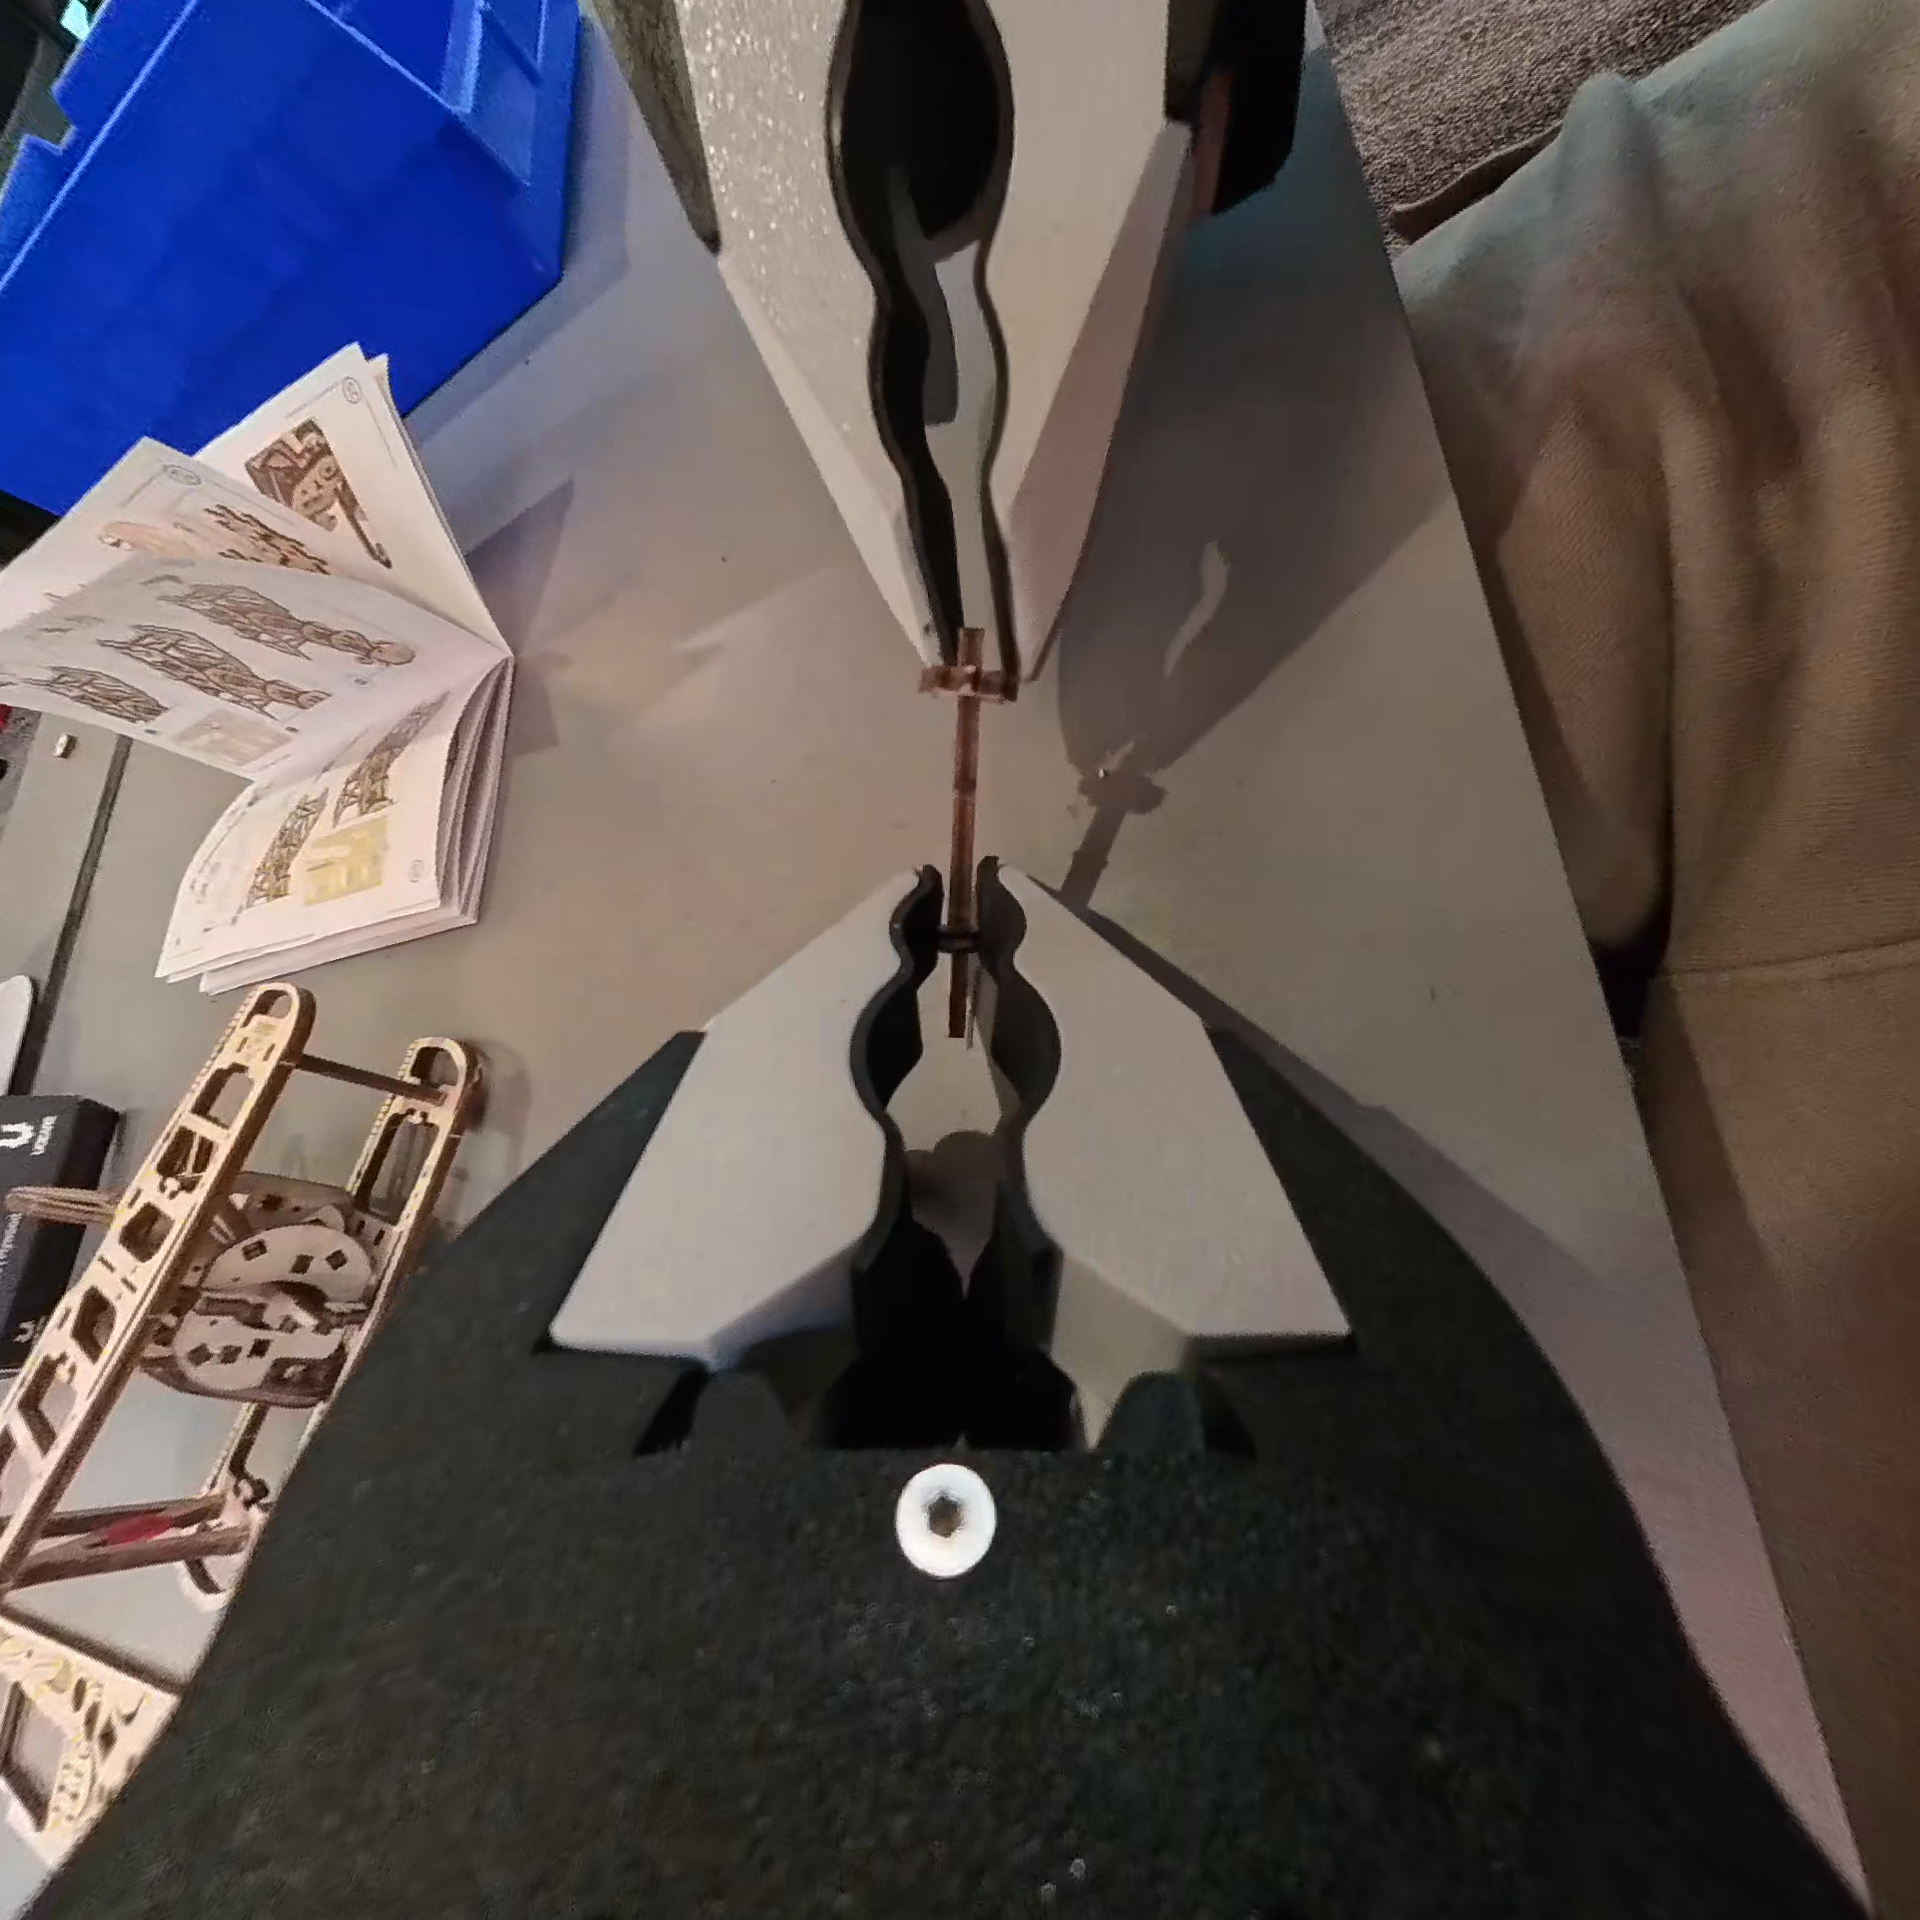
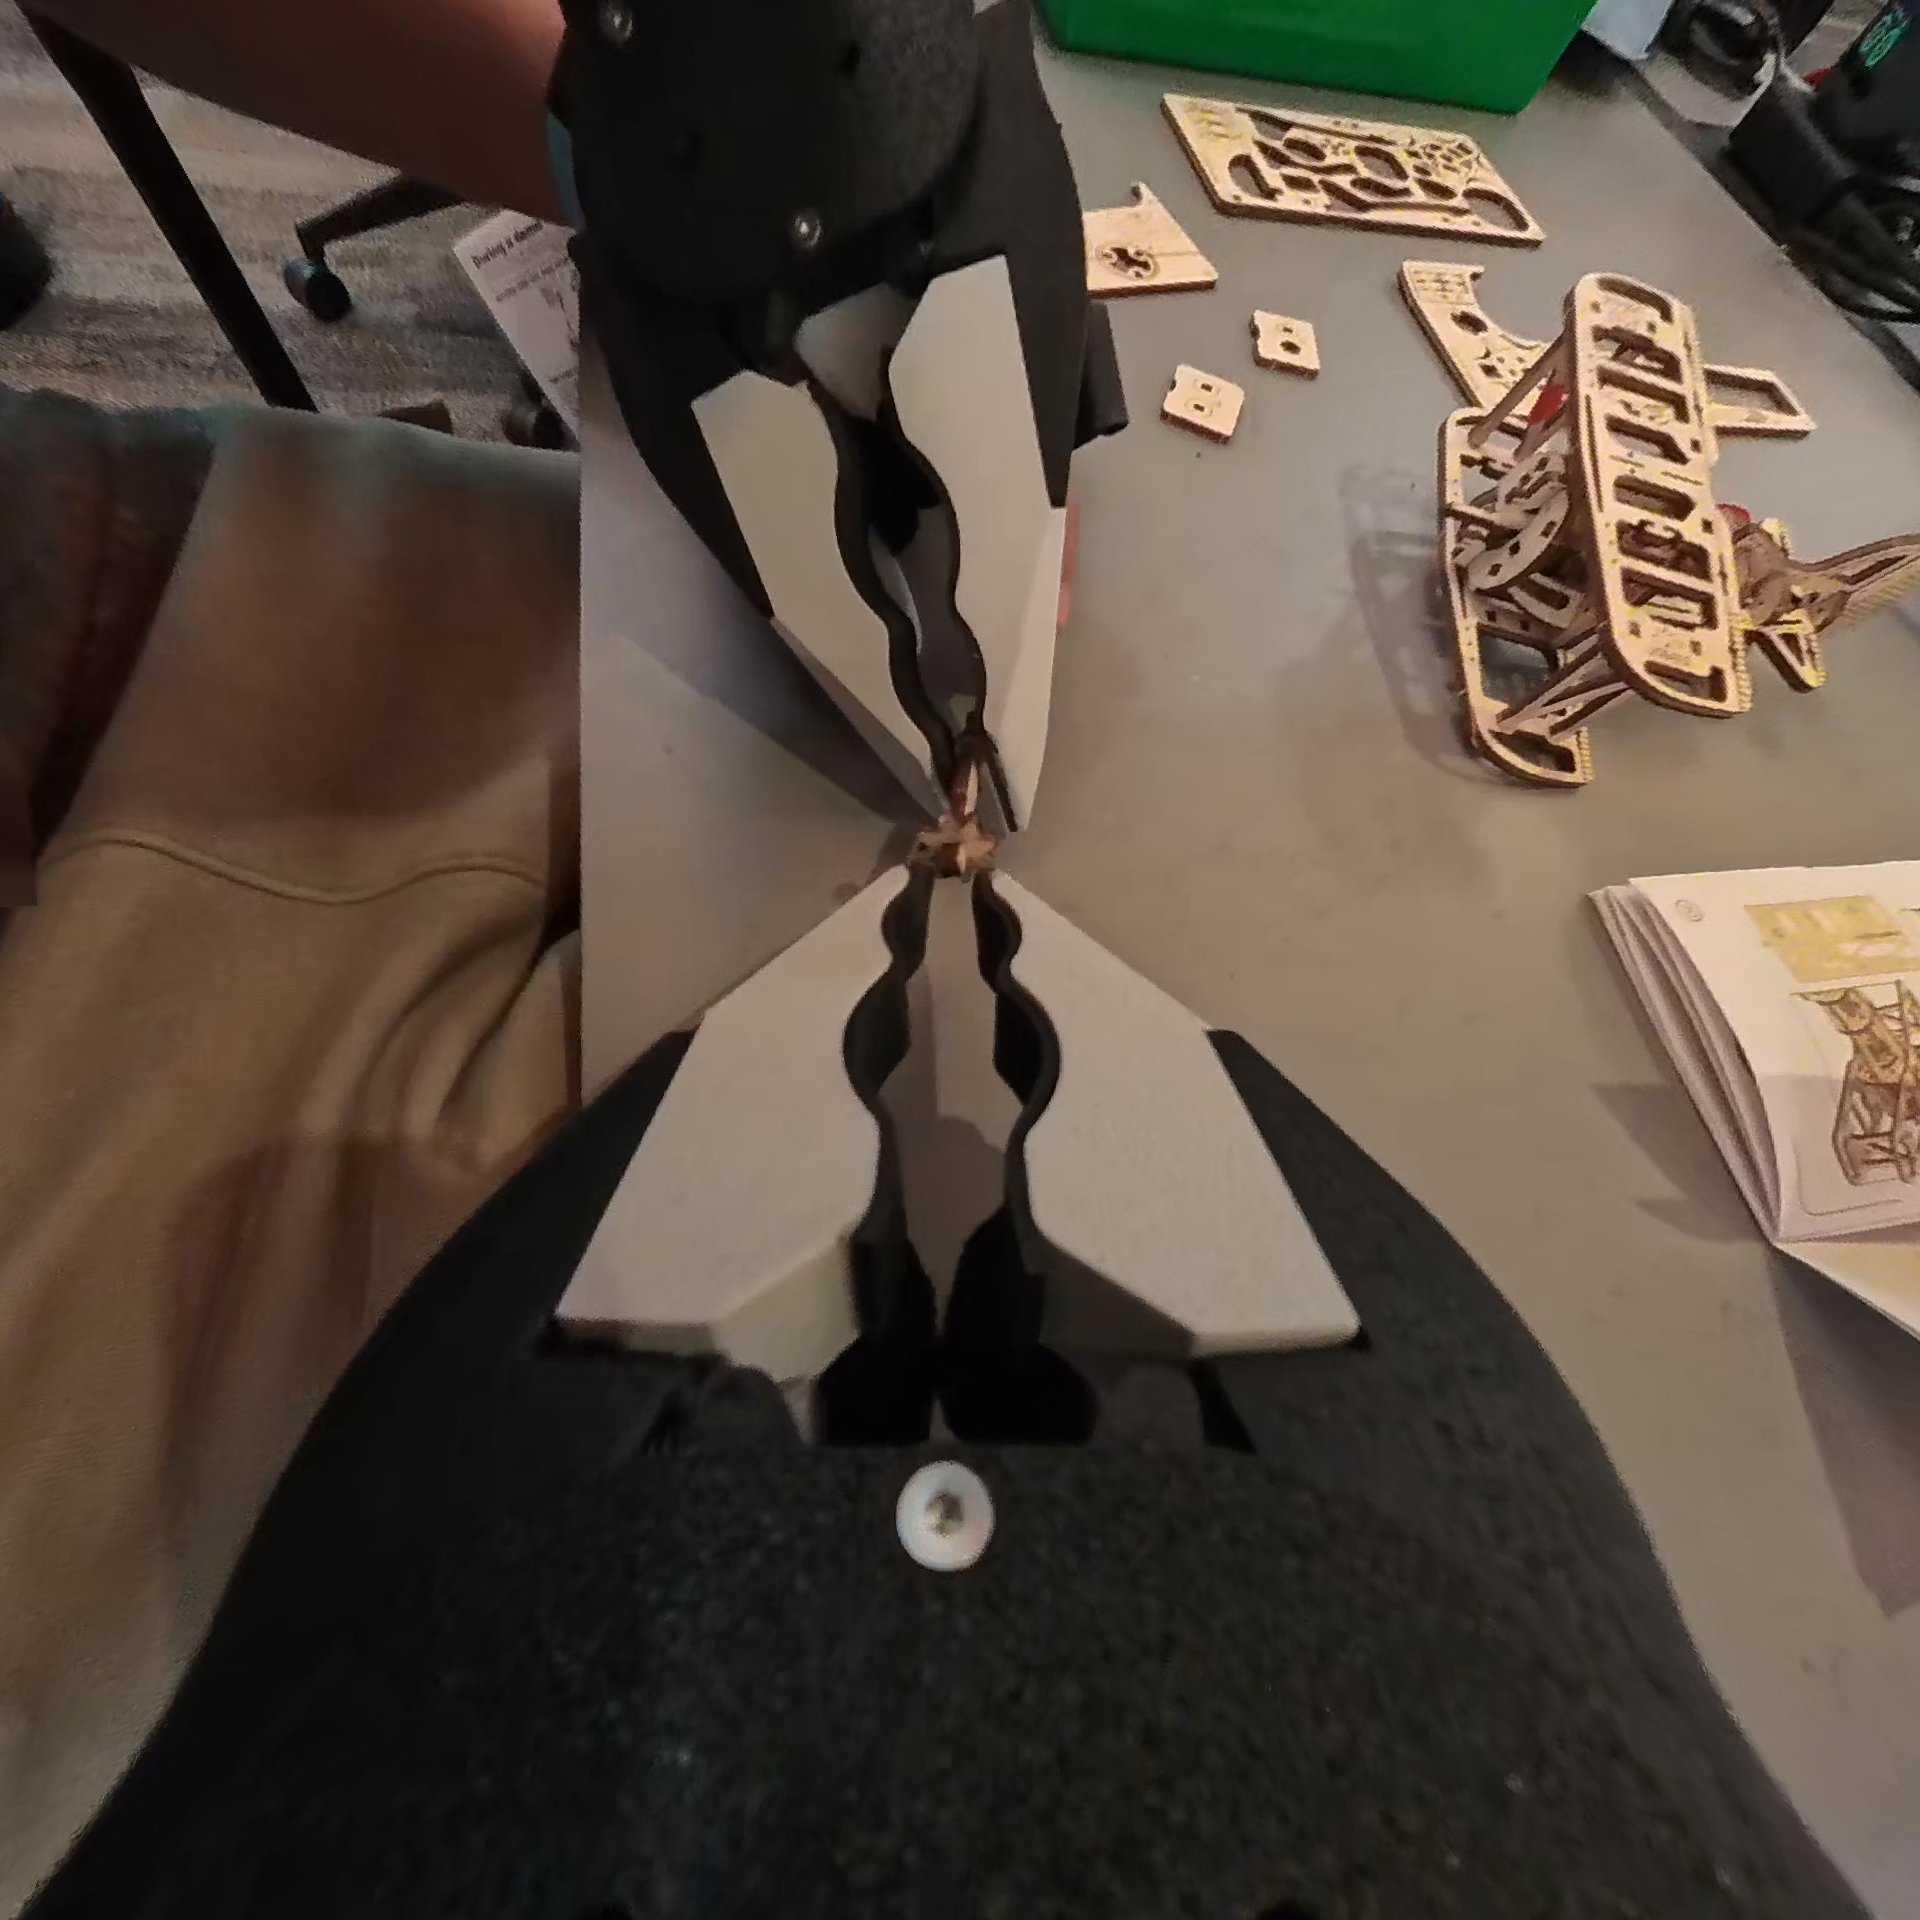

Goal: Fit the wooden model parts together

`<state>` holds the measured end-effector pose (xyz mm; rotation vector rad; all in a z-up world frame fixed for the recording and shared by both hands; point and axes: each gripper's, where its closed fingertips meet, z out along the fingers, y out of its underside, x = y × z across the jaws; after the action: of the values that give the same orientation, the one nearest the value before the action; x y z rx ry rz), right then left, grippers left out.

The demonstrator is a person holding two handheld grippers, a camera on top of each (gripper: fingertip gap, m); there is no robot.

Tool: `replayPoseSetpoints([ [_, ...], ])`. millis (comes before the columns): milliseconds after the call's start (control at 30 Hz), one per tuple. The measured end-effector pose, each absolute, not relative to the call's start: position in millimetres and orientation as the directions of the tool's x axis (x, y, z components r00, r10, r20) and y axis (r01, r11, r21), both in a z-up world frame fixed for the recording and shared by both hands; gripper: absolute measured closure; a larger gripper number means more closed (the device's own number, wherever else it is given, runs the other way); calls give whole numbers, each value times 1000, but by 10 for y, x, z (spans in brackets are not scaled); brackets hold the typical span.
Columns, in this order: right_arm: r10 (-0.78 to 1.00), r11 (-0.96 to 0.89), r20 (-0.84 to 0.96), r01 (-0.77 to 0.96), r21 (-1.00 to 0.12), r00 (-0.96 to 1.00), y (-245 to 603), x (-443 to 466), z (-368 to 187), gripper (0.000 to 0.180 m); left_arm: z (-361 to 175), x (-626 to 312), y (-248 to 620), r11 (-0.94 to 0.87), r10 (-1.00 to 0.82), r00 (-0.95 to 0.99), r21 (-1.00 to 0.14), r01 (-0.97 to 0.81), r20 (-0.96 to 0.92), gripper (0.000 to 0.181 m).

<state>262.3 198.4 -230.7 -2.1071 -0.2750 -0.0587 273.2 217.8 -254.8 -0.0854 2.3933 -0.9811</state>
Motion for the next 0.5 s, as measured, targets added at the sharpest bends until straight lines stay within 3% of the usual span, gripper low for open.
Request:
replayPoseSetpoints([
  [500, 144, -437, 227, 268, -859, 963, 2013, 2629, -2183, 172, -2558, 2734, 2178, 730, -257, -862, -673, 123, -437, 176],
])
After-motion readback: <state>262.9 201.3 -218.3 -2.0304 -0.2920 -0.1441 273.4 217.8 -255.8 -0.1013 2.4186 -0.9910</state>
